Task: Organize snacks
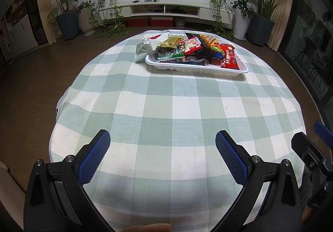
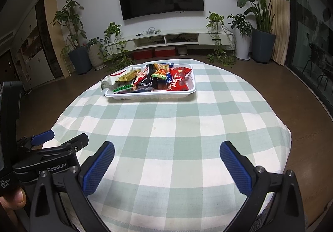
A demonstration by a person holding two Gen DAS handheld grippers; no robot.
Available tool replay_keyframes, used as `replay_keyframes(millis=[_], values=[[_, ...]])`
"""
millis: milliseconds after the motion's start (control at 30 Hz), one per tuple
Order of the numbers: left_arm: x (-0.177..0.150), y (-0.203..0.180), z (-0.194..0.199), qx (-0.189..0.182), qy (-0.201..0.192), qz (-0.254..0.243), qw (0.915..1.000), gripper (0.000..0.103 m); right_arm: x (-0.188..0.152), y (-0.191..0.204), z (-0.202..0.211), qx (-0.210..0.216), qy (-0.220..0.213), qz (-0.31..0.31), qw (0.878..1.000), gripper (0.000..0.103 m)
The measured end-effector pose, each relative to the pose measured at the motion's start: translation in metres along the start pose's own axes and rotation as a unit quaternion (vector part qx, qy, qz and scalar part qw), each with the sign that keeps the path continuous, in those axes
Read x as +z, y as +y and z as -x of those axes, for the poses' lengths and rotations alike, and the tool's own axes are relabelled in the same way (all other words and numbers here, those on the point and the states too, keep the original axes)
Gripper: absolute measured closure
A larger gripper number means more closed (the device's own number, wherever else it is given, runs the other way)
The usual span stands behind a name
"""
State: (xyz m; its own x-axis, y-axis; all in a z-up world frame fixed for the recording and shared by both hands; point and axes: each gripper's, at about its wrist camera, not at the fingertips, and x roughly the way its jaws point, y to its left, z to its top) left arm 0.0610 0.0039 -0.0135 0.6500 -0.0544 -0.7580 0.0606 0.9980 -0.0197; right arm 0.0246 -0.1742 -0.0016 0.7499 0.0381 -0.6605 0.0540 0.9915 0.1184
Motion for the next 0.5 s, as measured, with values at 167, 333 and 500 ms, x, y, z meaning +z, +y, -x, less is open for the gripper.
replay_keyframes(millis=[167, 333, 500], values=[[0.0005, 0.0, 0.0001, 0.0, 0.0, 0.001, 1.0, 0.0, 0.0006, 0.0002, 0.0, 0.0, 0.0, 0.0, 1.0, 0.0], [0.0013, 0.0004, 0.0001, 0.001, 0.001, 0.001, 1.0, 0.0, -0.0005, 0.0004, -0.0005, 0.0, 0.002, 0.001, 1.0, 0.0], [0.0016, 0.0009, -0.0012, 0.0, 0.004, 0.001, 1.0, 0.0, 0.0001, 0.0007, -0.0004, -0.001, 0.002, 0.001, 1.0, 0.0]])
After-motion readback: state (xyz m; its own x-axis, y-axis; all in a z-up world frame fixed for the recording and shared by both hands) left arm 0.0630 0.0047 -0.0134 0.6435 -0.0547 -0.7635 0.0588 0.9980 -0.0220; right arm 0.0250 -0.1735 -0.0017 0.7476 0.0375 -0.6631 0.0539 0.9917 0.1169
